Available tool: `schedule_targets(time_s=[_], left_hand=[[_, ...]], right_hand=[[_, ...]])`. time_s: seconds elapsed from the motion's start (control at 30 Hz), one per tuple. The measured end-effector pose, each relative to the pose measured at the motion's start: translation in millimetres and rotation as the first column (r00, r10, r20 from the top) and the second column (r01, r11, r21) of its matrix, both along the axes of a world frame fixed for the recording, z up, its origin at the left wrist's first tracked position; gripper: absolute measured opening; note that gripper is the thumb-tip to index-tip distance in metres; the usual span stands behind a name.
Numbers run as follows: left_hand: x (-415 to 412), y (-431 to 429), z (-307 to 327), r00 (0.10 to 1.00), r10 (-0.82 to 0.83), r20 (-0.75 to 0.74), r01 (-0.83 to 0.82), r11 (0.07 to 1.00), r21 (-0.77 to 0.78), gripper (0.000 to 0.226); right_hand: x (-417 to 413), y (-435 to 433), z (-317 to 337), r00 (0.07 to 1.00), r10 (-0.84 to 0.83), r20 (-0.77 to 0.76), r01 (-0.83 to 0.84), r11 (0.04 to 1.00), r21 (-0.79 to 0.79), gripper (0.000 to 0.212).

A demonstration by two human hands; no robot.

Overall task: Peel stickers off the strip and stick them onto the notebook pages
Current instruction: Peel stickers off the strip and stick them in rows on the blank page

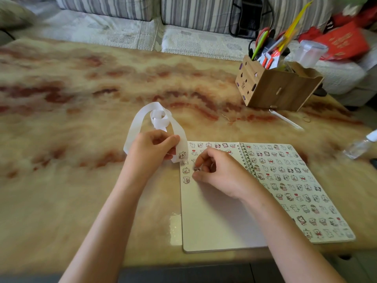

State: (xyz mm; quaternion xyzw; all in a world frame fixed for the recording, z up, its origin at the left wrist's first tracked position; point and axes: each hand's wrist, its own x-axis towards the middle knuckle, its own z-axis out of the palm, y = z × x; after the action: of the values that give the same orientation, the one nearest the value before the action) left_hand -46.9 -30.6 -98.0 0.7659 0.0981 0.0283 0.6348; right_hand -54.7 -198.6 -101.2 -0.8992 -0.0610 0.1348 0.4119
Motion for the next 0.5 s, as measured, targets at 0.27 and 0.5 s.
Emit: schedule_targets(time_s=[0.27, 0.5], left_hand=[[0.8, -2.1, 0.5, 1.000, -0.006, -0.004, 0.006, 1.000, -0.011, 0.017], [0.6, -1.7, 1.5, 1.000, -0.014, 0.003, 0.014, 0.999, -0.032, 0.018]], right_hand=[[-2.8, 5.5, 0.1, 1.000, -0.006, 0.010, 0.007, 0.996, -0.084, 0.032], [-3.9, 9.6, -1.1, 0.996, -0.071, 0.058, 0.076, 0.993, -0.087, 0.035]])
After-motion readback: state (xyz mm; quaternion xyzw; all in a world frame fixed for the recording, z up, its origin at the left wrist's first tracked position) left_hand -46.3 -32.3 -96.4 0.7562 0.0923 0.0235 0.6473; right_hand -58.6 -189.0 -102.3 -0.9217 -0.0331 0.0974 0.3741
